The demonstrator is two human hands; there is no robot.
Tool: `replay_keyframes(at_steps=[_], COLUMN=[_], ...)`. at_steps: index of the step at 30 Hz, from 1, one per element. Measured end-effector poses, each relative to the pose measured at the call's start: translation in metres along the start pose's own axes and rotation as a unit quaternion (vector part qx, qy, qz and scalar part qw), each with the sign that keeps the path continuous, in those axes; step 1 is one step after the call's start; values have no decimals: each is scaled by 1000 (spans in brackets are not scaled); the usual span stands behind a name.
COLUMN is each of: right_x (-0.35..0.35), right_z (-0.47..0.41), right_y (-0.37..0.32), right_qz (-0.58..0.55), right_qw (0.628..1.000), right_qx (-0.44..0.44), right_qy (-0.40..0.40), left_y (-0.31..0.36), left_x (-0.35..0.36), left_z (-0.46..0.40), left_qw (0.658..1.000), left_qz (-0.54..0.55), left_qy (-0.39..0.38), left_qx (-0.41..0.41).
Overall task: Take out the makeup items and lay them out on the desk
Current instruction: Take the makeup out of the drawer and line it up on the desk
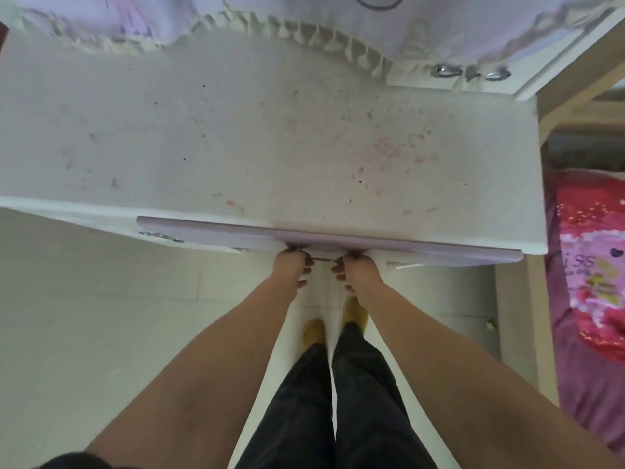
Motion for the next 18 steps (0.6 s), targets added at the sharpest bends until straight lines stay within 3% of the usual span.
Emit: replay_keyframes(at_steps=[18], right_x=[12], right_z=[47], right_y=[95], right_qz=[-30], right_qw=[998], right_qx=[58], right_qy=[-15], left_y=[-101], left_x=[-23], left_z=[38], left_qw=[999], left_qz=[-23], left_qy=[15], left_qx=[-30])
Point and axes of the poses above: each hand's wrist, its own z-axis away from the middle knuckle, its own x-axis out of the palm, y = z × x, the point moved 3 cm from there along -z, towards the middle knuckle, and after that the axes turned 2 degrees about z, right-handed, at the moved point
